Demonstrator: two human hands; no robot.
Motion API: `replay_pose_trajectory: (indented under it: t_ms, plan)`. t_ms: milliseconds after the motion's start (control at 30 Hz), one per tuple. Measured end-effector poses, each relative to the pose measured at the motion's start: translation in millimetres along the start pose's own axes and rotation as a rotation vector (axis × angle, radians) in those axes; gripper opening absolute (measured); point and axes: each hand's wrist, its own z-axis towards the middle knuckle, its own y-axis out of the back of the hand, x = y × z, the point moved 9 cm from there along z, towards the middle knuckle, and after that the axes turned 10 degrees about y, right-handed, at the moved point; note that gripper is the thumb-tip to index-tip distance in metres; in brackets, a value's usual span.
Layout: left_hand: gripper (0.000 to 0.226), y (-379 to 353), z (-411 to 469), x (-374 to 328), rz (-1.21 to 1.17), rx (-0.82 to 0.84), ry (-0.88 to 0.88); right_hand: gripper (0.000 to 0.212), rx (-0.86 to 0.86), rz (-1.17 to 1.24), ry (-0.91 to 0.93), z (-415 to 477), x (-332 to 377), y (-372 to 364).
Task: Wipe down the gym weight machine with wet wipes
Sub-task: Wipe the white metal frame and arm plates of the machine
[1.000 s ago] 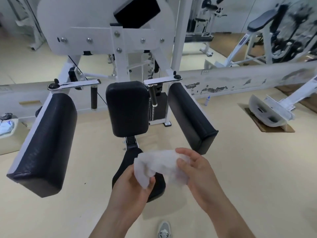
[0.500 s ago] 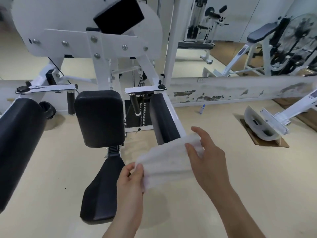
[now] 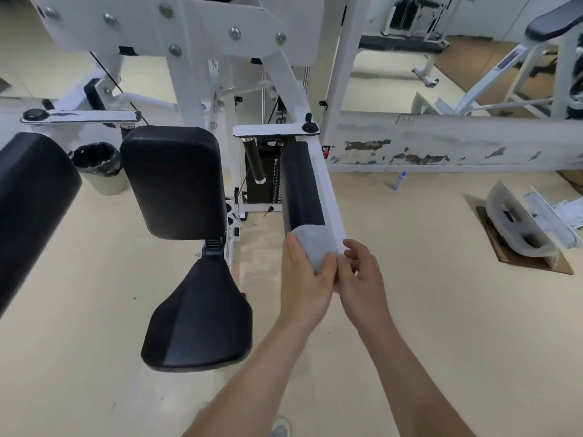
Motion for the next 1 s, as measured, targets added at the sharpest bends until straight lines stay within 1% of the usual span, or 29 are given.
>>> replay_pose_trajectory:
  t_ms: [67, 133, 233, 267, 333, 367, 400, 467, 567, 633, 700, 767, 833, 900, 1000]
  plan:
    - [0.066, -4.1, 17.8, 1.4, 0.097, -0.011, 0.039, 0.039, -0.011, -0.044, 0.051, -1.9, 6.6, 7.4]
    - [0.082, -2.8, 41.8, -0.2, 0.16, 0.01, 0.116, 0.041, -0.001, -0.096, 0.149, -0.4, 22.3, 6.2]
    - [0.097, 2.1, 73.9, -13.9, 0.116, 0.038, 0.226, 0.03, 0.054, -0.133, 0.266, 13.1, 46.0, -7.7]
    - [0.093, 2.2, 75.2, -14.6, 0.079, 0.065, 0.239, 0.025, 0.058, -0.154, 0.276, 19.9, 49.2, -8.3]
    - [0.059, 4.5, 55.8, -10.9, 0.037, 0.095, 0.192, 0.019, 0.059, -0.207, 0.264, 34.4, 50.9, -2.7]
    - [0.049, 4.7, 39.3, -3.6, 0.032, 0.112, 0.174, 0.018, 0.064, -0.202, 0.242, 39.9, 49.7, 1.1]
    - [0.046, 3.7, 22.4, 4.0, 0.018, 0.144, 0.167, 0.017, 0.082, -0.191, 0.217, 43.5, 47.8, 2.3]
    - [0.047, 4.2, 2.3, 10.7, -0.009, 0.22, 0.206, 0.023, 0.115, -0.223, 0.206, 47.1, 47.9, -2.3]
    - [0.049, 3.4, 23.8, 10.8, -0.057, 0.251, 0.293, 0.028, 0.09, -0.258, 0.171, 51.6, 49.5, -9.0]
    - [0.058, 4.6, 50.8, -1.5, -0.027, 0.208, 0.274, 0.029, 0.097, -0.304, 0.152, 58.4, 53.6, -9.1]
    - [0.069, 4.2, 83.4, -9.6, -0.005, 0.171, 0.286, 0.032, 0.145, -0.386, 0.153, 66.2, 59.5, -11.0]
    - [0.077, 4.5, 120.7, -15.8, 0.019, 0.142, 0.311, 0.032, 0.208, -0.515, 0.178, 75.7, 64.8, -23.5]
    - [0.079, 3.9, 157.3, -23.1, 0.048, 0.121, 0.334, 0.034, 0.249, -0.683, 0.222, 86.5, 70.3, -43.9]
    - [0.08, 1.6, 188.9, -30.5, 0.056, 0.108, 0.347, 0.043, 0.234, -0.777, 0.233, 100.8, 73.1, -59.7]
    - [0.081, -1.2, 228.2, -38.4, 0.04, 0.09, 0.353, 0.046, 0.16, -0.775, 0.206, 129.4, 74.2, -71.2]
